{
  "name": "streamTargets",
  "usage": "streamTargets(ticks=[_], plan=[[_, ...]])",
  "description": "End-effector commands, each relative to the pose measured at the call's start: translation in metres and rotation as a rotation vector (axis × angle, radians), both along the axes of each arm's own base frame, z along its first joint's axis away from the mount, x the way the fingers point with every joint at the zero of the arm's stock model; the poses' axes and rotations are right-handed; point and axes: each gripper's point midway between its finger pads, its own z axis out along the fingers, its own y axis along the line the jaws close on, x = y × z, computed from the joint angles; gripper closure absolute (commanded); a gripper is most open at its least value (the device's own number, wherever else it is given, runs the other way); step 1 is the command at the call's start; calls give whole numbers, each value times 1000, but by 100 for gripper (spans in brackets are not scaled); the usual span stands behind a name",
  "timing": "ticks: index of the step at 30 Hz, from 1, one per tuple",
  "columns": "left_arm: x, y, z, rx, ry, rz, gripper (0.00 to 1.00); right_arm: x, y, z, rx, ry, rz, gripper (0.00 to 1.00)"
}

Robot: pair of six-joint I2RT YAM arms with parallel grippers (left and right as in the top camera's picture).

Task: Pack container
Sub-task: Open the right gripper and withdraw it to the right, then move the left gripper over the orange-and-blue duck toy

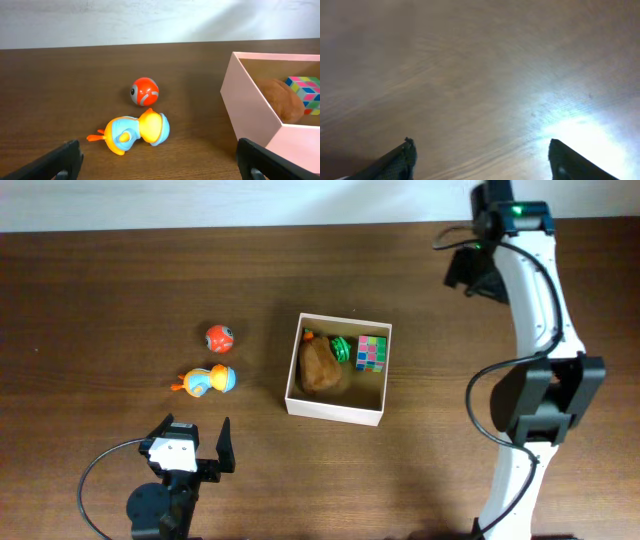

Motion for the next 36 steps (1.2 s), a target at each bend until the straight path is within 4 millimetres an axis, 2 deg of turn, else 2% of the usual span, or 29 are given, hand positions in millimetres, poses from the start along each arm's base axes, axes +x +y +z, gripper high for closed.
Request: streamTargets(ticks=[1,3,8,11,15,18,21,24,27,32,36], plan=[[0,0,0,17,-7,-7,1,-12,1,-20,6,61,-10,9],[0,0,0,17,-7,-7,1,-20,-1,-31,2,95,-14,0],[0,0,0,17,-7,-7,1,-31,-1,-47,2,147,-14,1],[0,0,0,17,-7,-7,1,-32,-1,-48,2,149,-14,1],[1,14,0,35,-8,75,1,-32,-1,-48,2,149,-14,1],[1,9,5,28,-25,43,1,-32,-1,-48,2,149,-14,1],[-2,-8,31,13,-90,-50,1,-32,-1,-48,2,149,-14,1],[-6,-4,61,18,-98,-27,1,-32,-1,-48,2,149,-14,1],[-1,1,86,30,-36,-2,1,-32,-1,-48,2,149,-14,1],[31,-3,125,11,167,-34,1,-32,-1,-48,2,149,-14,1],[61,-21,134,-55,415,-144,1,-32,-1,-48,2,149,-14,1]])
